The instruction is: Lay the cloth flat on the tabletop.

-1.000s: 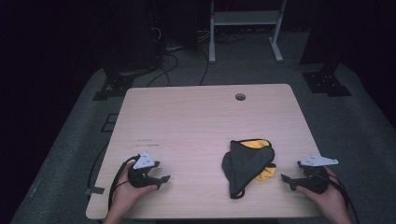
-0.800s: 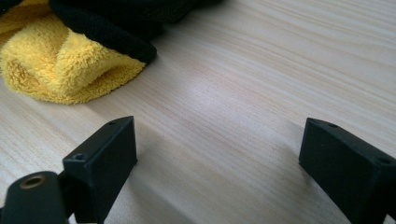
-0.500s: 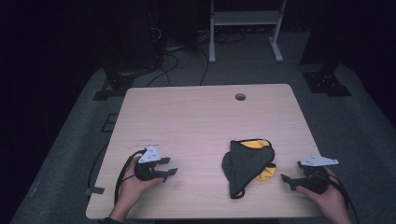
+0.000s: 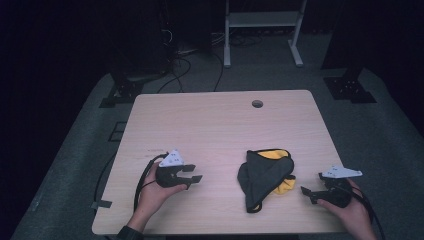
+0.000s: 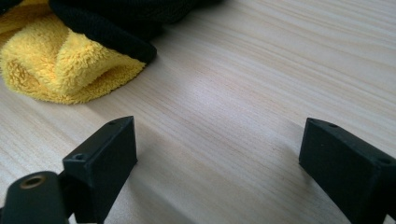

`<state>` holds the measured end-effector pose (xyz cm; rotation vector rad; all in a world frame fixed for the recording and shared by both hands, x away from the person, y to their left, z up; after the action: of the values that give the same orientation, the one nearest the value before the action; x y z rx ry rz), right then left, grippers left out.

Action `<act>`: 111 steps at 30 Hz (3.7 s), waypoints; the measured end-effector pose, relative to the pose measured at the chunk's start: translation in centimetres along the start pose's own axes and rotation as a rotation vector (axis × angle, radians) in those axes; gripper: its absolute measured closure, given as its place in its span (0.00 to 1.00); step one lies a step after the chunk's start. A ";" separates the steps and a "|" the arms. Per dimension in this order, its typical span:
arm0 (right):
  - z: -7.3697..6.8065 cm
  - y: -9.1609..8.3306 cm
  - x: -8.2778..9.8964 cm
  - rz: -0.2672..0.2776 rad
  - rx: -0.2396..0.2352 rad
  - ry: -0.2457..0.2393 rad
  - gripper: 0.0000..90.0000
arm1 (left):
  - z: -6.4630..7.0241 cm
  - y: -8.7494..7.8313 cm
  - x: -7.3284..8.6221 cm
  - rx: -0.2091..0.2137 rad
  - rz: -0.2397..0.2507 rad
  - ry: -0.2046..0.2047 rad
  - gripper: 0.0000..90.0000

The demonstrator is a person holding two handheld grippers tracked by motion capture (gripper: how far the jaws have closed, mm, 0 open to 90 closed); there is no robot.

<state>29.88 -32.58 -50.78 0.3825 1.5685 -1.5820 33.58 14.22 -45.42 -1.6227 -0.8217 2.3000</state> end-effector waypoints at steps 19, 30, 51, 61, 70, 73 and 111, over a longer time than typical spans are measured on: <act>0.0 0.0 0.0 0.000 0.000 -0.001 0.11 | 1.9 4.8 -4.3 0.109 0.002 0.062 0.53; 0.0 0.0 0.0 0.001 0.000 -0.001 0.11 | 3.4 8.1 -6.2 0.170 -0.015 0.102 0.51; 0.0 0.0 0.0 0.000 0.000 -0.001 0.11 | 5.3 14.3 -8.0 0.233 -0.080 0.167 0.51; 0.0 0.0 0.0 0.000 0.000 0.000 0.11 | 5.1 15.9 -7.7 0.253 -0.120 0.128 0.78; 0.0 0.0 0.0 0.001 0.000 -0.001 0.11 | 5.6 13.9 -8.7 0.289 -0.059 0.116 0.95; 0.0 0.0 0.0 0.001 -0.001 -0.002 0.11 | 5.3 11.8 -9.4 0.280 -0.008 0.112 0.95; 0.0 0.0 0.0 0.001 -0.001 -0.002 0.11 | -3.2 -2.6 -2.8 -0.109 0.100 -0.120 0.64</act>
<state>29.87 -32.61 -50.79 0.3810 1.5679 -1.5805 37.15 16.05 -42.51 -1.6175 -0.9270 2.4830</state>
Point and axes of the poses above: each handheld gripper's, and its own axes: y roughly forward along the jaws, x roughly out of its underside, z roughly to its right, the point moved 3 cm from there along y, roughly forward along the jaws, and after that the axes turned 15 degrees about x, right-handed, at the moved point
